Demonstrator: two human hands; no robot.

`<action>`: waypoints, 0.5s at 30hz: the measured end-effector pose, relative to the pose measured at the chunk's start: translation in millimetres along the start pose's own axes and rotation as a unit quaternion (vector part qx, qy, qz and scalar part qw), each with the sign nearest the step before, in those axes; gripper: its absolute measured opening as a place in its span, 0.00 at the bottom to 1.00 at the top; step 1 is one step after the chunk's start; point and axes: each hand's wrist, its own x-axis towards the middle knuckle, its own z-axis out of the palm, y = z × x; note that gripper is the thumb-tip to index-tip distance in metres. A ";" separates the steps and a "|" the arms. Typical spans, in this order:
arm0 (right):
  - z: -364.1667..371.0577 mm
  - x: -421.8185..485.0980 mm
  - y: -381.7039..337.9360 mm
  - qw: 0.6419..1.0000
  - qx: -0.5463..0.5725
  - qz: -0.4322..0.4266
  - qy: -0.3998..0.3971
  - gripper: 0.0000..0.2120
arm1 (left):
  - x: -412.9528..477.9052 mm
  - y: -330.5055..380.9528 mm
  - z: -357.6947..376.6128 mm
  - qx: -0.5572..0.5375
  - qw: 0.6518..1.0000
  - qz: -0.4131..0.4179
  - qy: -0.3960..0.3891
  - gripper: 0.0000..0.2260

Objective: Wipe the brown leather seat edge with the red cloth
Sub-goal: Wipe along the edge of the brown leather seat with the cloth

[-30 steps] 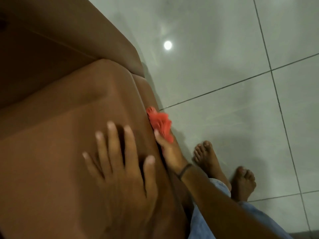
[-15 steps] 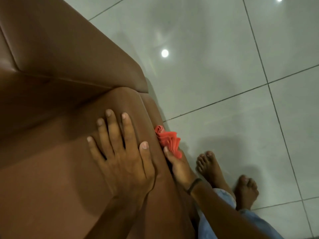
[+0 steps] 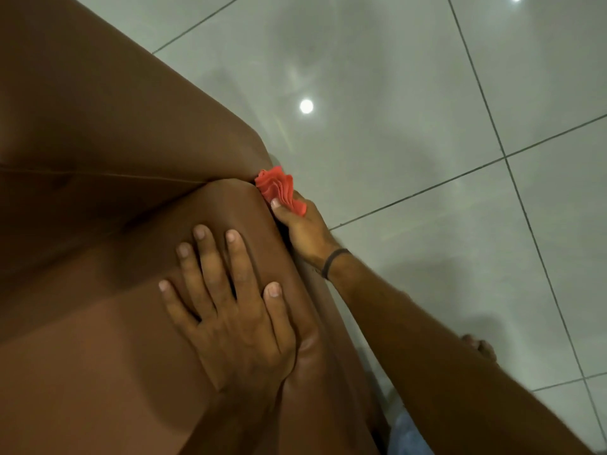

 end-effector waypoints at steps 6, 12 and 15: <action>-6.6 58.5 -10.2 0.993 -0.016 0.113 0.031 0.26 | -3.1 -0.8 7.0 0.001 1.000 0.005 0.010 0.33; 12.5 4.6 -9.2 0.999 0.012 0.035 -0.005 0.23 | -5.5 -5.1 5.1 0.009 1.000 0.001 0.021 0.32; -3.3 32.2 -13.0 0.997 0.024 0.061 0.032 0.22 | -0.7 -1.9 7.2 0.006 1.000 0.004 0.020 0.32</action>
